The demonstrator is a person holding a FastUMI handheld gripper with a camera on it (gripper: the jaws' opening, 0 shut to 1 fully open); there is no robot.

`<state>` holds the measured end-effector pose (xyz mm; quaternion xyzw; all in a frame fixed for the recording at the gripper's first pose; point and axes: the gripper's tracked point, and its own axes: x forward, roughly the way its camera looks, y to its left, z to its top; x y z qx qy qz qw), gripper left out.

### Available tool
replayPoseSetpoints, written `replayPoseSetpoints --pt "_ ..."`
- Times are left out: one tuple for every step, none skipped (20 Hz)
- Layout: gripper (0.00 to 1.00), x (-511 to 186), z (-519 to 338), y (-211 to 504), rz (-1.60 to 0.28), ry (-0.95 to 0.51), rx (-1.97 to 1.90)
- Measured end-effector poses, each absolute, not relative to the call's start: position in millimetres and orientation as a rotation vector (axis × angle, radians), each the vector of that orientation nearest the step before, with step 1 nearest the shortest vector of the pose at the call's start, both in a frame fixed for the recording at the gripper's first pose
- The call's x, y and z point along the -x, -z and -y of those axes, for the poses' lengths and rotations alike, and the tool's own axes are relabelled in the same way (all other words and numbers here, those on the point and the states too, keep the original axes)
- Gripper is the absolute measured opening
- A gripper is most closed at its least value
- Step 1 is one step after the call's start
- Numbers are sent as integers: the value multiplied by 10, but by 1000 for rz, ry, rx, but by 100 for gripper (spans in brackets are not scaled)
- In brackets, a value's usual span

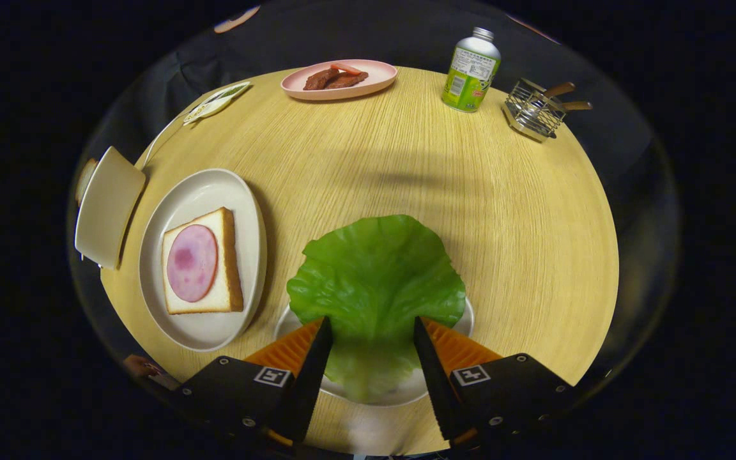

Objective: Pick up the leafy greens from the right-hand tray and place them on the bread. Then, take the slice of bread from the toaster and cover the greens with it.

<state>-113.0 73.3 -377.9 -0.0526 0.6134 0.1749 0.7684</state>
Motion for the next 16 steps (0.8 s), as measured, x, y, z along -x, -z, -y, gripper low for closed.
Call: replayPoseSetpoints --pt "73 1124 -706 3789 -1326 -377 113" --pt "58 1110 -690 3792 -1327 -365 108" --pt "47 1109 -688 3780 -1325 -355 96" --pt "36 1112 -719 3775 -1322 -346 85" --pt "28 1116 -736 3784 -1316 -339 96" --pt "16 1124 -753 3774 -1303 -344 117" --pt "14 1130 -773 3756 -1294 -342 133" --pt "8 1131 -777 3757 -1294 -335 137" --pt "5 1134 -771 3741 -1294 -327 132" --pt "3 1164 -795 3748 -1307 -329 97" --pt "3 1186 -831 3733 -1317 -333 45" --pt "3 1182 -839 3695 -1312 -329 10" --pt "2 1196 -820 3656 -1300 -330 -3" --pt "2 1184 -793 3611 -1286 -326 -9" --pt "2 1189 -807 3549 -1275 -329 -31" --pt "1 1199 -821 3479 -1267 -329 -55"
